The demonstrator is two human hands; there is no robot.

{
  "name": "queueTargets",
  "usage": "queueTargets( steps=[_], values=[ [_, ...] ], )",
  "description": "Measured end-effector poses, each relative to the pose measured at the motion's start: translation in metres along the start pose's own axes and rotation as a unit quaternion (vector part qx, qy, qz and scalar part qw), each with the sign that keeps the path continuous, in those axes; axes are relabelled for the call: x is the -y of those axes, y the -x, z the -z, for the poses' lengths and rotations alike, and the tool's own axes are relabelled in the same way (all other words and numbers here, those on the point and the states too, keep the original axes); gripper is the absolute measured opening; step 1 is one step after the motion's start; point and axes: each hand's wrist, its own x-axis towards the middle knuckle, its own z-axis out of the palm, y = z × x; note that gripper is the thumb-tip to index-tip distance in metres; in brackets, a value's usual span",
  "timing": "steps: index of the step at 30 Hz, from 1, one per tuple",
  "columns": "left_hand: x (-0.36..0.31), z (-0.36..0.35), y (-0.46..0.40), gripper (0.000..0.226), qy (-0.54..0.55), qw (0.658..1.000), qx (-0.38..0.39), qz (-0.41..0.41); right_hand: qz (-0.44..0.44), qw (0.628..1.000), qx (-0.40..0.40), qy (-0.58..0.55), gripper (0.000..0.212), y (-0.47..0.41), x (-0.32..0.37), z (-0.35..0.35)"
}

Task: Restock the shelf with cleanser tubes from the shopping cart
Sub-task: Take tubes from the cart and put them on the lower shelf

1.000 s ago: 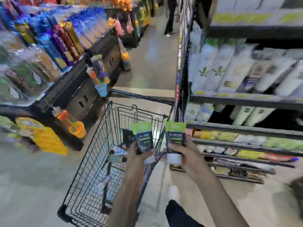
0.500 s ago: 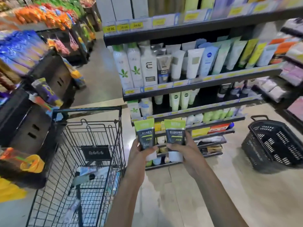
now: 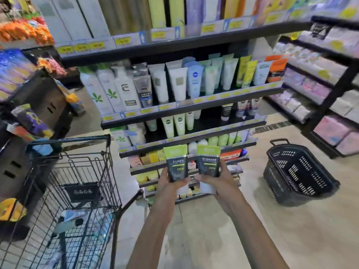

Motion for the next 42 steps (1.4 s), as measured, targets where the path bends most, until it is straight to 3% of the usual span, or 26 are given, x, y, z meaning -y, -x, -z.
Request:
queueTargets(
  steps=[9,17,23,42],
  values=[
    [0.020,-0.078,-0.018,0.050,-0.032,0.999,0.032,-0.002,0.018,0.999,-0.039,-0.021,0.084,-0.007,0.010,0.075],
    [0.029,-0.145,-0.071,0.064,-0.050,0.998,0.047,0.008,0.049,0.997,-0.064,-0.018,0.070,-0.049,0.037,0.140],
    [0.030,-0.197,-0.118,0.048,-0.037,0.998,0.049,0.004,0.043,0.997,-0.067,0.008,0.073,-0.098,0.073,0.183],
    [0.059,-0.283,-0.229,0.050,-0.025,0.993,-0.107,0.042,-0.009,0.998,0.005,0.066,0.069,-0.266,0.108,0.275]
  ],
)
